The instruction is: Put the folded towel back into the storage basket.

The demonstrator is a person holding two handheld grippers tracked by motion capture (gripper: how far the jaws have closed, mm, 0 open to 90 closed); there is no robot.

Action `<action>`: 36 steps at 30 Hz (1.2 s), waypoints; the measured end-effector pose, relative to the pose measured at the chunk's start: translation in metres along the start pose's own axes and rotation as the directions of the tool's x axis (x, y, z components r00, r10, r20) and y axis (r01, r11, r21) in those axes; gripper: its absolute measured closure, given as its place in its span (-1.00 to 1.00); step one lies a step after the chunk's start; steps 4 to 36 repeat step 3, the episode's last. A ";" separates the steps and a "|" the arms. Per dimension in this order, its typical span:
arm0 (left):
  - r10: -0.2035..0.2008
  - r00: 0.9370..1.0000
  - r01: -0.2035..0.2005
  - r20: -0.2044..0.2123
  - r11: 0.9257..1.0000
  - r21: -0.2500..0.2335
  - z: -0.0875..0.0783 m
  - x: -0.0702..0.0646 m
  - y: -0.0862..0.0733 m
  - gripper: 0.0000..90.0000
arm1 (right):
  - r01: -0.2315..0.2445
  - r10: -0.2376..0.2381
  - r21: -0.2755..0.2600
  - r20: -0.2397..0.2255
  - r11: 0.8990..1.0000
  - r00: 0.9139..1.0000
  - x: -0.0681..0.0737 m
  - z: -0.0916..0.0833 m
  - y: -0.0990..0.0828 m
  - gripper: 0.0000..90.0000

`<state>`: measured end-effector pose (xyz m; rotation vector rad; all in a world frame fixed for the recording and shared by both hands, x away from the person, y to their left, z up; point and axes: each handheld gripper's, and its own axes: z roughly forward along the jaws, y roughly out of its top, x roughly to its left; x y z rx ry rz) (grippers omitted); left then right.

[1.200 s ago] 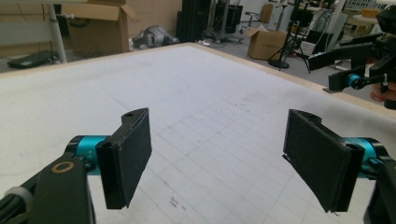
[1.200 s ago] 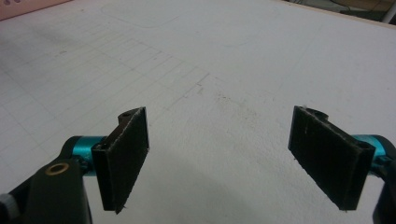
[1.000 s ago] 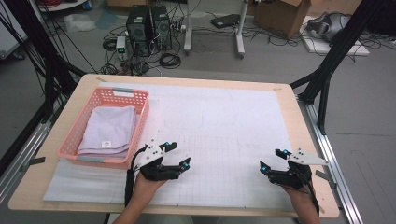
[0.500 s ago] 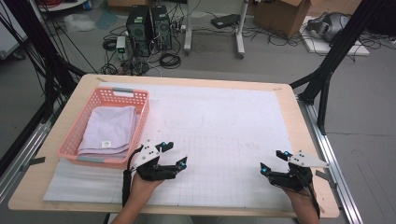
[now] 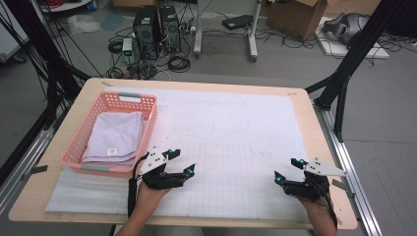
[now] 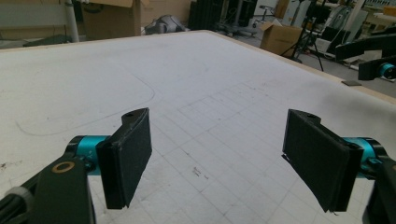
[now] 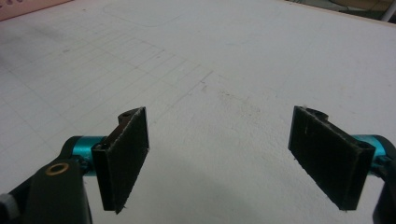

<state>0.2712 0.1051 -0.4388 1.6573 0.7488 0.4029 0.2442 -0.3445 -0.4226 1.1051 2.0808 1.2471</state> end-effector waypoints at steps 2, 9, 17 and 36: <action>0.001 1.000 -0.001 0.002 1.000 0.004 0.001 0.001 0.000 -0.47 | 0.000 0.000 0.001 -0.001 1.000 1.000 0.000 0.001 0.000 -0.57; 0.001 1.000 -0.001 0.002 1.000 0.006 0.001 0.001 -0.001 -0.47 | 0.001 -0.001 -0.003 -0.002 1.000 1.000 0.000 0.001 0.000 -0.57; 0.001 1.000 -0.001 0.002 1.000 0.006 0.001 0.001 -0.001 -0.47 | 0.001 -0.001 -0.003 -0.002 1.000 1.000 0.000 0.001 0.000 -0.57; 0.001 1.000 -0.001 0.002 1.000 0.006 0.001 0.001 -0.001 -0.47 | 0.001 -0.001 -0.003 -0.002 1.000 1.000 0.000 0.001 0.000 -0.57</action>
